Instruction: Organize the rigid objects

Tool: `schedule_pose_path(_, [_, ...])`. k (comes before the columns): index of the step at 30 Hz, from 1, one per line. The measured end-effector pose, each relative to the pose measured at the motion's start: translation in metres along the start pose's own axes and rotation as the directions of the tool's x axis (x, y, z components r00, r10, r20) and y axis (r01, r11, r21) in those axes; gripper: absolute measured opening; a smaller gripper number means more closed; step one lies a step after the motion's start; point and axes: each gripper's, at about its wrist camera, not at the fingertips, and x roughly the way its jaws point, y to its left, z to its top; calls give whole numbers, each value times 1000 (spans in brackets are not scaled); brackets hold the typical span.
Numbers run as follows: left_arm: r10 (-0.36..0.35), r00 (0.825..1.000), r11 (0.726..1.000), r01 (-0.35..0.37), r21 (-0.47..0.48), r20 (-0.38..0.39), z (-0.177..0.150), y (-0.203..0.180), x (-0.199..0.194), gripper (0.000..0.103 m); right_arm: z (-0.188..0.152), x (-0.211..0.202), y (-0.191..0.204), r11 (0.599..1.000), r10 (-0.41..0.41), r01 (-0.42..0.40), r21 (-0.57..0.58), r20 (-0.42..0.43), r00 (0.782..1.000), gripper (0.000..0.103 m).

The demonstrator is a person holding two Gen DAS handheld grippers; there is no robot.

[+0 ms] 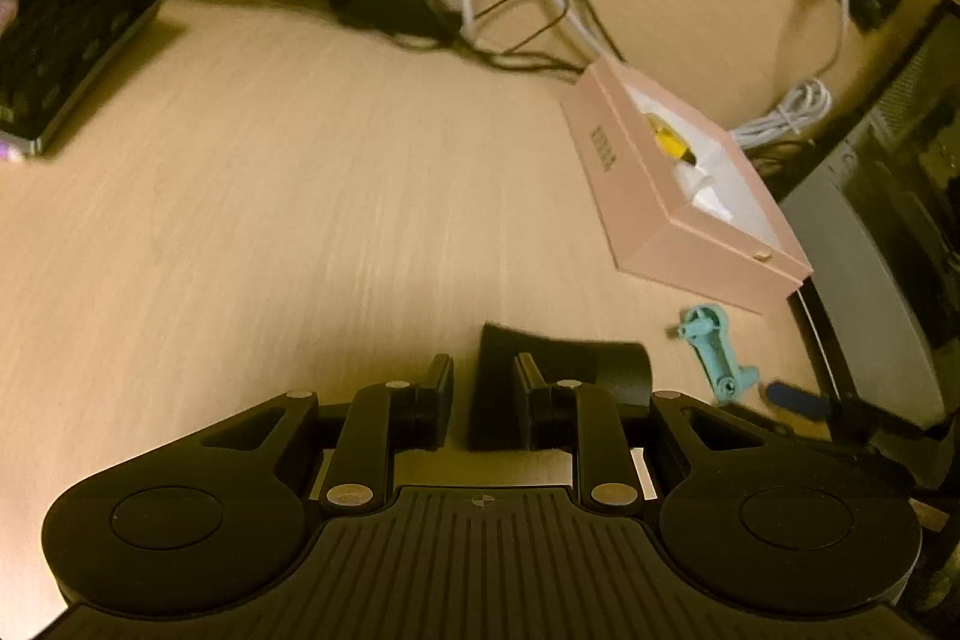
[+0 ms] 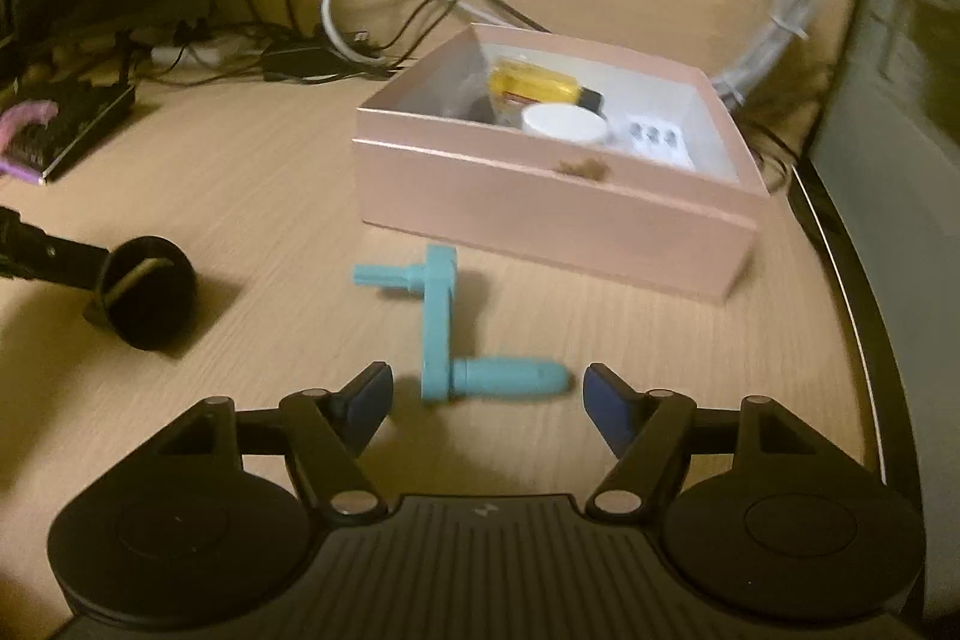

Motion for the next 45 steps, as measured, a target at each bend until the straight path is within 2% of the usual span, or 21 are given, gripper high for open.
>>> schedule_pose_path(3, [26,999,1000,-25,-4,38,6,6,-9,24,-10,-10,-5,998,43,-43,46,-1,999,71])
schedule_pose_path(6, [45,998,999,-46,6,45,9,9,-16,24,-10,-14,8,997,77,-77,-20,-7,997,73])
schedule_pose_path(9, [40,998,996,-44,84,52,9,9,-30,24,-7,-13,26,990,115,-115,-87,-4,993,74])
schedule_pose_path(11, [22,998,983,-32,182,52,8,6,-43,24,-4,-12,37,984,139,-139,-115,-10,990,74])
schedule_pose_path(13, [0,1000,950,-9,313,28,4,0,-55,24,-1,-12,46,979,146,-145,-146,-5,989,74])
schedule_pose_path(16, [-28,998,880,54,472,-62,-6,-12,-62,24,3,-14,51,976,137,-135,-172,4,991,75])
schedule_pose_path(18, [-3,993,847,67,527,-121,-15,-21,-55,25,2,-14,51,976,131,-129,-174,0,991,77])
schedule_pose_path(20, [38,991,823,43,567,-131,-23,-30,-44,25,-2,-15,49,978,118,-117,-172,-7,993,77])
schedule_pose_path(23, [44,985,787,70,612,-169,-32,-46,-26,25,-10,-16,44,984,84,-86,-158,-16,996,77])
schedule_pose_path(28, [62,969,754,112,647,-240,-40,-69,0,25,-24,-25,29,994,27,-27,-108,-2,1000,81])
schedule_pose_path(33, [75,956,723,144,676,-283,-47,-92,13,33,-37,-34,7,998,-50,50,-41,7,999,87])
schedule_pose_path(36, [68,948,684,183,706,-311,-55,-107,18,47,-45,-39,-9,996,-87,87,13,8,996,90])
schedule_pose_path(41, [56,934,632,241,737,-354,-67,-125,24,77,-55,-45,-30,988,-99,100,117,-14,995,96])
schedule_pose_path(43, [45,932,630,253,734,-360,-67,-126,23,74,-59,-46,-36,983,-103,104,150,-14,995,98])
schedule_pose_path(45, [-8,927,632,295,716,-375,-60,-120,18,67,-63,-48,-37,981,-108,107,162,-3,994,99])
